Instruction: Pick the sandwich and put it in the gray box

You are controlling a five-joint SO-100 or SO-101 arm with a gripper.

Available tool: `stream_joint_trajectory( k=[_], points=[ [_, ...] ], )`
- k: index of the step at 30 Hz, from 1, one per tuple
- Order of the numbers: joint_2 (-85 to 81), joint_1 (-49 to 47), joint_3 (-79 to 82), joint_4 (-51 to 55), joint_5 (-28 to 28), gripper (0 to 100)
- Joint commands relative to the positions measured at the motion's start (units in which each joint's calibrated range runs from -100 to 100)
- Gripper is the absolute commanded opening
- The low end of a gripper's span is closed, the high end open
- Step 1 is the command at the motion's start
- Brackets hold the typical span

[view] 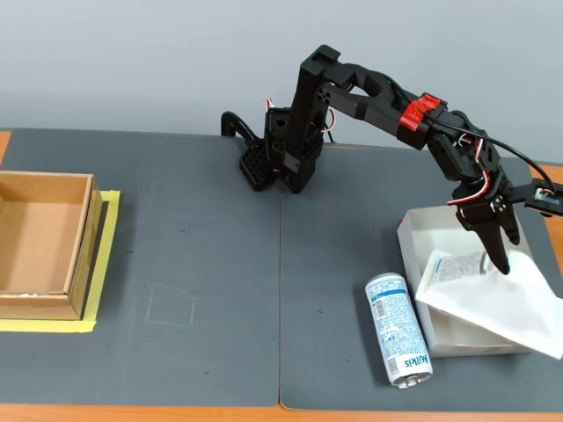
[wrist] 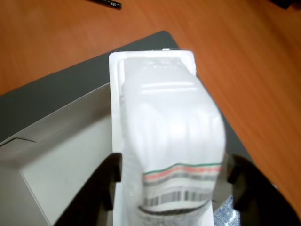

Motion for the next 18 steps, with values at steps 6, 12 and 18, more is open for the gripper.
stream_joint_trajectory(
  k=[6, 12, 18],
  points=[
    [-0.6, -0.3, -2.8, -0.2, -0.1, 26],
    [-0.6, -0.3, -2.8, -0.2, -0.1, 26],
    [-0.9, -0.2, -2.8, -0.2, -0.1, 26]
  ],
)
